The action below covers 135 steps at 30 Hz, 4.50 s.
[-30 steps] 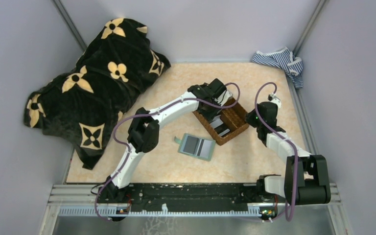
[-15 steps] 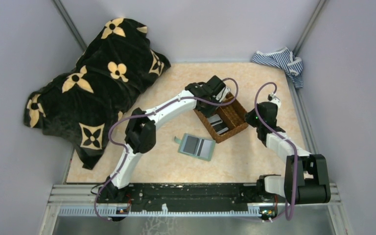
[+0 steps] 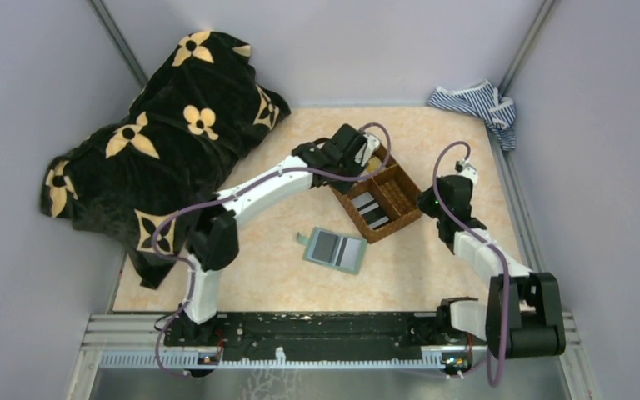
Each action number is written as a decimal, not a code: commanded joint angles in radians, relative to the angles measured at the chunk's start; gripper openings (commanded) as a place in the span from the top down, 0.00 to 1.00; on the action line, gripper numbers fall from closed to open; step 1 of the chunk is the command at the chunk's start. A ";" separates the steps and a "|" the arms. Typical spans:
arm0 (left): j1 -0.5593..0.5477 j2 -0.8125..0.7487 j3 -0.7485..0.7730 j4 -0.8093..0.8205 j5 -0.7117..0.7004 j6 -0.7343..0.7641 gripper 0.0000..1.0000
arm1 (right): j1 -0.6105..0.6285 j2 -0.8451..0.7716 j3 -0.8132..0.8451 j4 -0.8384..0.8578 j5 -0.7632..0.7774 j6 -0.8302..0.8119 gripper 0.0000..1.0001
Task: Take the credit cards out of the card holder
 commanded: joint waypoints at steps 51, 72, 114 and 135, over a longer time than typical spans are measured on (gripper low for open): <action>-0.006 -0.446 -1.207 1.168 0.483 -0.383 0.67 | 0.411 0.002 -0.028 -0.061 0.016 -0.073 1.00; -0.004 -0.413 -1.190 1.022 0.425 -0.410 0.70 | 0.604 0.040 -0.009 0.017 -0.063 -0.030 1.00; 0.023 -0.401 -1.154 0.979 0.457 -0.414 0.71 | 0.605 -0.037 -0.194 0.004 -0.032 0.006 1.00; 0.024 -0.467 -1.160 0.944 0.432 -0.405 0.71 | 0.613 -0.034 -0.063 -0.044 -0.058 -0.043 1.00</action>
